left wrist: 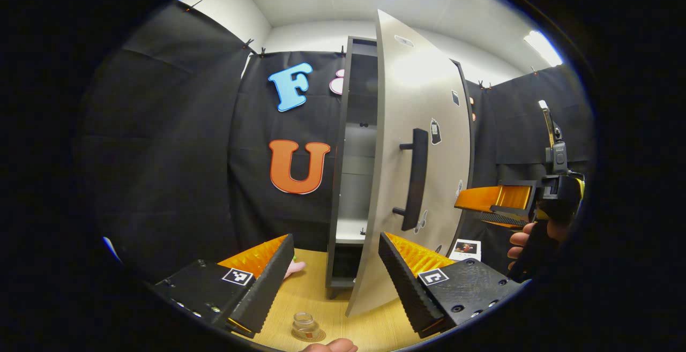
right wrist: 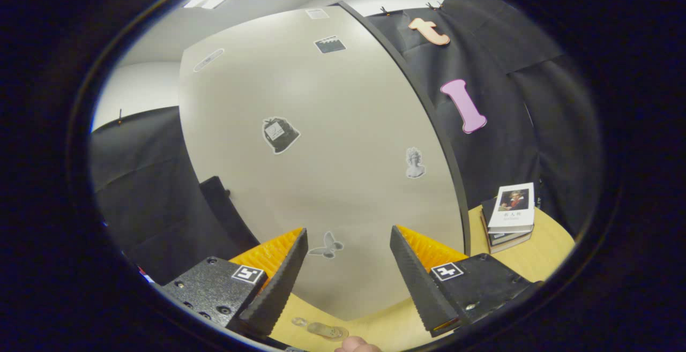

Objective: Open the cabinet door with the right hand, grasp the bottle in the cabinet with the left hand and place it on the coaster, then close the cabinet door with the right hand.

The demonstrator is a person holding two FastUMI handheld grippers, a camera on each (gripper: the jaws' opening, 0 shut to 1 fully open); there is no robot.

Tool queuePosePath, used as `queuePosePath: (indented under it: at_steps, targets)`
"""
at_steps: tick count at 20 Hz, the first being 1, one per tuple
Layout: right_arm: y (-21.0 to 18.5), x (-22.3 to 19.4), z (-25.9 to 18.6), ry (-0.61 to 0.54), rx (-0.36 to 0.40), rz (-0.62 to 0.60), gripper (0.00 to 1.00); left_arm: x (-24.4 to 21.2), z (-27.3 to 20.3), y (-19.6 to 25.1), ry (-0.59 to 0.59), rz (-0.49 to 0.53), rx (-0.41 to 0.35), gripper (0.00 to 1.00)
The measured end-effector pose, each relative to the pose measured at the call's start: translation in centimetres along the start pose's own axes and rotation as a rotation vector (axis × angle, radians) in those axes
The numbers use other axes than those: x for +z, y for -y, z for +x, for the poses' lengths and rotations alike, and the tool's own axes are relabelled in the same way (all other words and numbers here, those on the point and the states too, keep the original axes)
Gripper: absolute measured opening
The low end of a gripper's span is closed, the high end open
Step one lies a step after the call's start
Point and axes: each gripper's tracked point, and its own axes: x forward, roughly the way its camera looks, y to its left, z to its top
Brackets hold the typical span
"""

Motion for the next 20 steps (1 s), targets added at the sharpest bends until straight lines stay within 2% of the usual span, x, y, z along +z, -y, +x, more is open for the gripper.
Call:
queuePosePath:
  at_steps: [1, 2, 3, 6, 7, 8, 9, 12, 15, 16, 17, 18, 19, 20]
  targets:
    - [-0.2, 0.3, 0.1, 0.002, 0.006, -0.014, 0.99, -0.2, -0.1, 0.1, -0.006, -0.001, 0.008, 0.95]
    - [-0.1, 0.8, 0.1, 0.007, 0.004, -0.041, 0.94, -0.3, -0.3, 0.1, -0.012, -0.001, 0.01, 0.95]
    - [0.2, 1.2, 0.1, 0.015, -0.012, -0.083, 0.99, -0.3, -0.2, 0.2, -0.018, 0.001, 0.008, 0.95]
    - [1.2, 2.4, -0.2, 0.059, -0.077, -0.248, 0.99, -0.5, 0.5, 0.9, -0.026, 0.02, -0.016, 0.95]
    - [1.6, 2.7, -0.4, 0.076, -0.098, -0.294, 0.94, -0.6, 1.0, 1.3, -0.031, 0.029, -0.027, 0.95]
    - [2.2, 2.7, -0.8, 0.085, -0.125, -0.332, 0.99, -0.9, 1.6, 1.9, -0.038, 0.028, -0.045, 0.95]
    - [2.5, 2.5, -1.0, 0.087, -0.144, -0.353, 0.99, -1.2, 2.3, 2.6, -0.047, 0.022, -0.063, 0.95]
    - [3.4, 1.4, -2.0, 0.071, -0.185, -0.362, 0.99, -2.2, 4.3, 4.6, -0.082, 0.0, -0.111, 0.95]
    - [4.3, 1.2, -4.0, 0.1, -0.209, -0.336, 0.99, -2.4, 5.1, 5.9, -0.091, -0.014, -0.122, 0.96]
    - [4.7, 1.6, -4.6, 0.114, -0.216, -0.338, 0.94, -2.1, 5.0, 6.2, -0.085, -0.017, -0.114, 0.95]
    - [5.1, 1.8, -5.0, 0.129, -0.222, -0.34, 0.99, -1.7, 4.9, 6.3, -0.074, -0.017, -0.099, 0.95]
    - [5.4, 1.9, -5.1, 0.139, -0.226, -0.342, 0.94, -1.2, 4.7, 6.3, -0.059, -0.015, -0.073, 0.95]
    - [5.8, 1.8, -5.1, 0.135, -0.233, -0.341, 0.94, -0.9, 4.4, 6.1, -0.053, -0.014, -0.033, 0.95]
    - [6.2, 1.5, -5.0, 0.131, -0.231, -0.332, 0.99, -0.7, 4.2, 6.4, -0.046, -0.025, -0.019, 0.95]
